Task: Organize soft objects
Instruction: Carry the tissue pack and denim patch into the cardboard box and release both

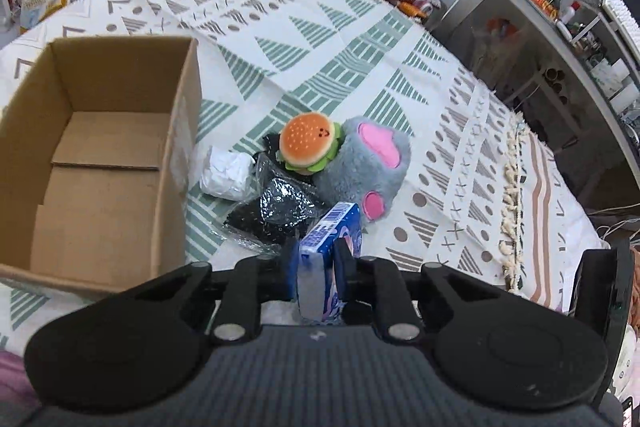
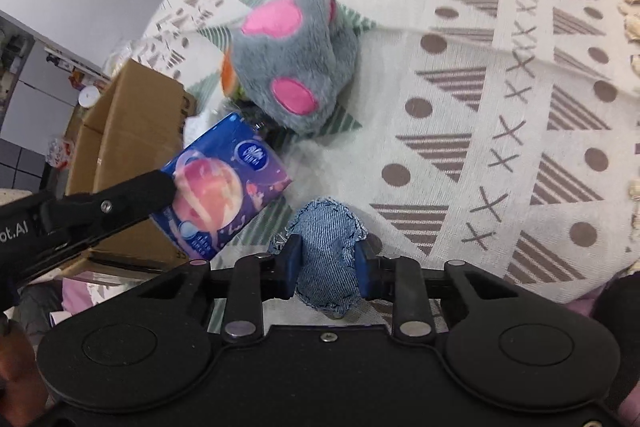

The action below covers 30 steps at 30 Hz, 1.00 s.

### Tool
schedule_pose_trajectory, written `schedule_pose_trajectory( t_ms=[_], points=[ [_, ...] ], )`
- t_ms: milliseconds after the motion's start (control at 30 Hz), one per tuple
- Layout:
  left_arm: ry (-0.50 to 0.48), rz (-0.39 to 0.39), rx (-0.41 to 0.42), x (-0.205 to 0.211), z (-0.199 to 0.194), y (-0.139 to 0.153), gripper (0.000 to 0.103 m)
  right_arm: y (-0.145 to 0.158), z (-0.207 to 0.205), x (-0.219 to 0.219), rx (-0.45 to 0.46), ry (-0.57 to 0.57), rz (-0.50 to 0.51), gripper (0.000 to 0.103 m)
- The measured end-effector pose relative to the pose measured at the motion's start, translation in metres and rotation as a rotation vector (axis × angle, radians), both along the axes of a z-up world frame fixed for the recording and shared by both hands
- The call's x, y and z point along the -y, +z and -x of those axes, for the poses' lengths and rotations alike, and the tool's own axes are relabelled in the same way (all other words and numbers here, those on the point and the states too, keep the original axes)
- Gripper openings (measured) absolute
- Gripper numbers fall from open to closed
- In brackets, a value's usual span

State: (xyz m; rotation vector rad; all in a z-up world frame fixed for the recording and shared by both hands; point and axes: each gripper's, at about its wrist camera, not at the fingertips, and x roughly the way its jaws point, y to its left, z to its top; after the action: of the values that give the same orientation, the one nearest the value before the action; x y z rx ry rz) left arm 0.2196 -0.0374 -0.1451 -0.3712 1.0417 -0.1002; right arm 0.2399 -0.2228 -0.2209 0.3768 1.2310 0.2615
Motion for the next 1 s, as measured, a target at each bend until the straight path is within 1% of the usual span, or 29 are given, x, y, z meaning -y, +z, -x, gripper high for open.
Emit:
schedule_pose_trajectory(
  t_ms=[233, 400, 600, 867, 1000],
  points=[
    [0.025, -0.009, 0.066, -0.011, 0.022, 0.026, 0.017, 0.026, 0.019, 0.011, 0.098, 0.0, -0.008, 0.028],
    [0.055, -0.015, 0.097, -0.024, 0.037, 0.038, 0.017, 0.04, 0.03, 0.003, 0.17, 0.035, -0.007, 0.028],
    [0.083, -0.024, 0.12, -0.039, 0.05, 0.048, 0.017, 0.047, 0.035, -0.006, 0.211, 0.038, 0.016, 0.028],
    [0.127, -0.013, 0.148, -0.062, 0.063, 0.057, 0.017, 0.072, 0.051, -0.007, 0.283, 0.008, -0.003, 0.028],
    [0.154, -0.009, 0.167, -0.075, 0.068, 0.062, 0.017, 0.083, 0.058, -0.016, 0.317, 0.018, -0.003, 0.028]
  ],
)
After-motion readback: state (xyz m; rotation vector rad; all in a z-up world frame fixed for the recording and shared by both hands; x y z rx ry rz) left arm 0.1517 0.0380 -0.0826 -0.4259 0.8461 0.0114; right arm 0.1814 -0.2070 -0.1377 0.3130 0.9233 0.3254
